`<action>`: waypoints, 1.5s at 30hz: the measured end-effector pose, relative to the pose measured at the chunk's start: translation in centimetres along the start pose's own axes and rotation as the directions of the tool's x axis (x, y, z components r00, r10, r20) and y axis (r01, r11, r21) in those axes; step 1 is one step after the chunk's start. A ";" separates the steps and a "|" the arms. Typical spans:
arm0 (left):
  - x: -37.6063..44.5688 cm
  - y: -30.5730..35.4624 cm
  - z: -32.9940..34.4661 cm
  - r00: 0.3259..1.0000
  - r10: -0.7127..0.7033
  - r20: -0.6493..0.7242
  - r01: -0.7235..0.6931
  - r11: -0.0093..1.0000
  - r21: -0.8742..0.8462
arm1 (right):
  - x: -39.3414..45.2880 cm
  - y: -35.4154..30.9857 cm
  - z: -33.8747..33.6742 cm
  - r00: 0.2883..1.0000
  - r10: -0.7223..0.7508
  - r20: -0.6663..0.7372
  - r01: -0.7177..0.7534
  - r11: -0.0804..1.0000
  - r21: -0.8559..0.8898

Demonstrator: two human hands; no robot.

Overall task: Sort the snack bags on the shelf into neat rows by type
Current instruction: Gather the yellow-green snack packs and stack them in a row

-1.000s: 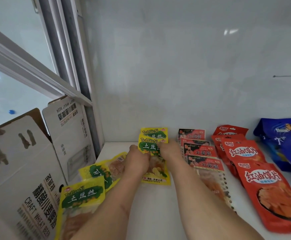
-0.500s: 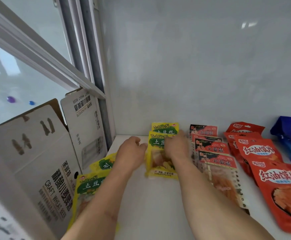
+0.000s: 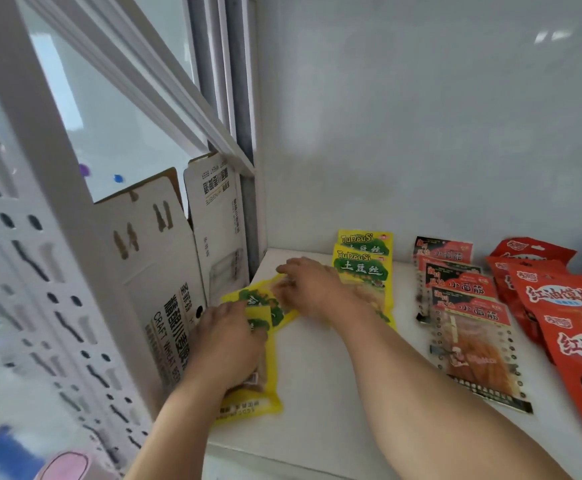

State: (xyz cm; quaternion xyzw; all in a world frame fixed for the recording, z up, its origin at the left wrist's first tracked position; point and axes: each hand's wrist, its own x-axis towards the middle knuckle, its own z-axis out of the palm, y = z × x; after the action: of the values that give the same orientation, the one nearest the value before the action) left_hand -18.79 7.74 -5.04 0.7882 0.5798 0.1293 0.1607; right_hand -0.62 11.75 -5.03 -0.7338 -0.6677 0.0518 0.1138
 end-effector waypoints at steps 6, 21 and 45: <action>-0.8 -1.3 1.1 0.995 -0.006 0.097 0.000 0.998 0.064 | 0.7 -1.2 -0.2 0.994 0.088 0.071 -0.082 0.992 -0.092; -1.8 -1.4 0.4 0.998 -0.001 0.066 -0.007 0.994 0.110 | 1.5 -3.2 0.1 0.968 0.232 0.100 -0.242 0.965 0.099; -4.3 -1.3 -0.1 0.976 -0.164 -0.142 0.002 0.660 -0.751 | -6.9 -0.1 -4.6 0.757 0.578 -0.306 -0.021 0.489 0.872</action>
State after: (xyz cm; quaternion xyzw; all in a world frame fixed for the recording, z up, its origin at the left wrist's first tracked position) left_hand -21.19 4.01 -5.54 0.6088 0.5243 0.4251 0.4169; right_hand -0.40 4.43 -1.10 -0.6798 -0.3478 0.1601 0.6255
